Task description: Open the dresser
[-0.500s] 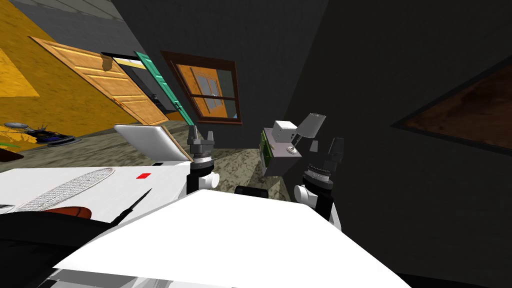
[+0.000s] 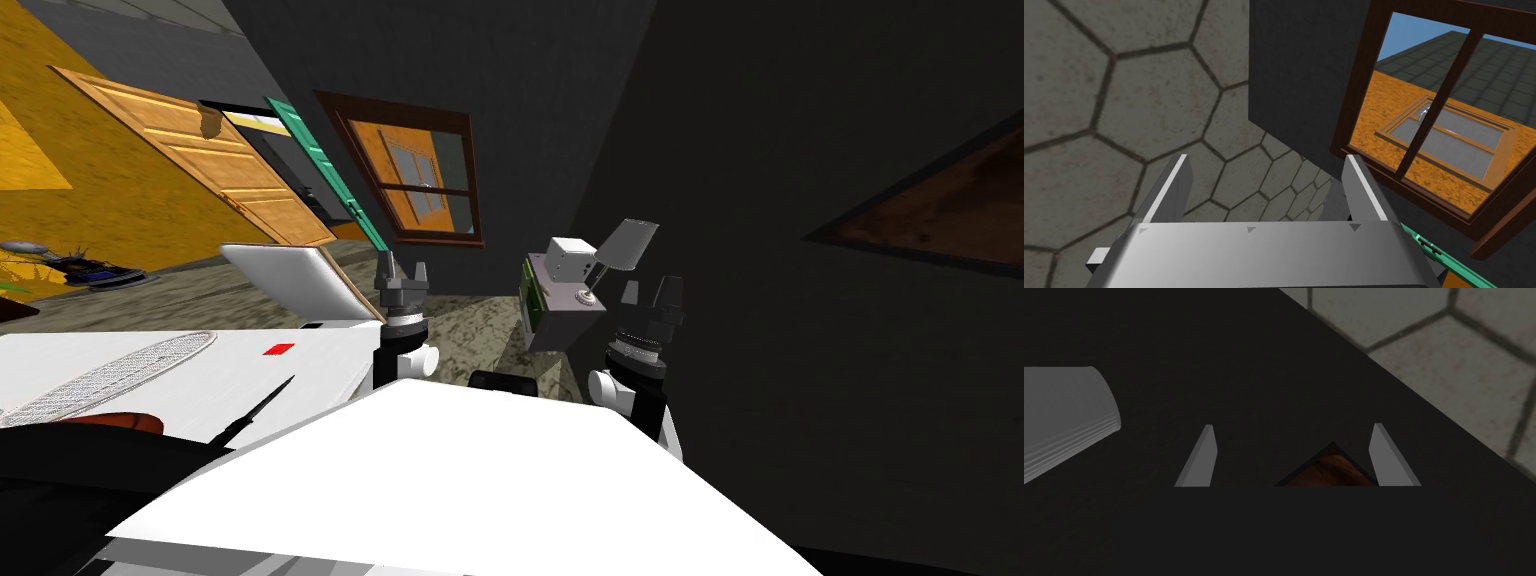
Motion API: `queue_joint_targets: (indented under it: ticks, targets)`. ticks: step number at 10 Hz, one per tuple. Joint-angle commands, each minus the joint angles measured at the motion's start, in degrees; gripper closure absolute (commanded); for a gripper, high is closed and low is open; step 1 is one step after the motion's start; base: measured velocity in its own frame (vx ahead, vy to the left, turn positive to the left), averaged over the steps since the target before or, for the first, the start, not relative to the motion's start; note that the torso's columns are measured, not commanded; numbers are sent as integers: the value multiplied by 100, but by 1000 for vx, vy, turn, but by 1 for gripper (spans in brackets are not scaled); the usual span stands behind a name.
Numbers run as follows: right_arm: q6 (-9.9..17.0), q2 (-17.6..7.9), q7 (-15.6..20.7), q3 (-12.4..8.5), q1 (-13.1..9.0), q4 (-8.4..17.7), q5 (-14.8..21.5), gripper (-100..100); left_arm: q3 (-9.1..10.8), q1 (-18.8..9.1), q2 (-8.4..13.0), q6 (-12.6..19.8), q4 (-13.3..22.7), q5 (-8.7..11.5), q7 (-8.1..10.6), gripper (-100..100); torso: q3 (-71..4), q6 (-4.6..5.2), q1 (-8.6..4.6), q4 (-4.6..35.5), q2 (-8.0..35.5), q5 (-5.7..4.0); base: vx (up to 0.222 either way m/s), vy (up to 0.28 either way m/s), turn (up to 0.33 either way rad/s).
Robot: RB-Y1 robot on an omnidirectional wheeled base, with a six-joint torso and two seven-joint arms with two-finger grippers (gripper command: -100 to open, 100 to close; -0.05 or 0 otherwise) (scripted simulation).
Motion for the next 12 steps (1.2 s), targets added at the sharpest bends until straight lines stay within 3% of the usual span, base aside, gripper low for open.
queue_joint_targets:
  ticks: [1,4,5,7,9,10,12]
  targets:
    - [0,0,0,0,0,0,0,0,0,0,0,0,0,0,0,0,-844,0,0,423,424,0,0,0,0]
    - [0,0,0,0,0,0,0,0,0,0,0,0,0,0,0,0,-3381,0,0,1692,1693,0,0,0,0]
    - [243,-231,31,55,-25,154,187,-100,0,0,0,0,0,0,0,0,-4227,0,0,2114,2116,0,1,-3,231]
    - [404,-320,51,90,-42,259,310,-100,0,0,0,1,2,0,0,0,-4732,-1,-3,2360,2364,-1,-9,-17,196]
    - [744,-486,102,183,-82,537,640,-100,0,0,0,1,3,0,0,0,-4764,-1,0,2381,2382,0,-9,-16,263]
    - [833,-486,102,183,-82,537,640,-100,-1,0,0,1,3,0,0,0,-4765,-3,3,2382,2383,1,-5,-16,111]
    - [1286,-636,165,299,-131,864,1021,-100,0,0,0,1,3,0,0,0,-4766,-2,1,2382,2381,0,-4,-16,304]
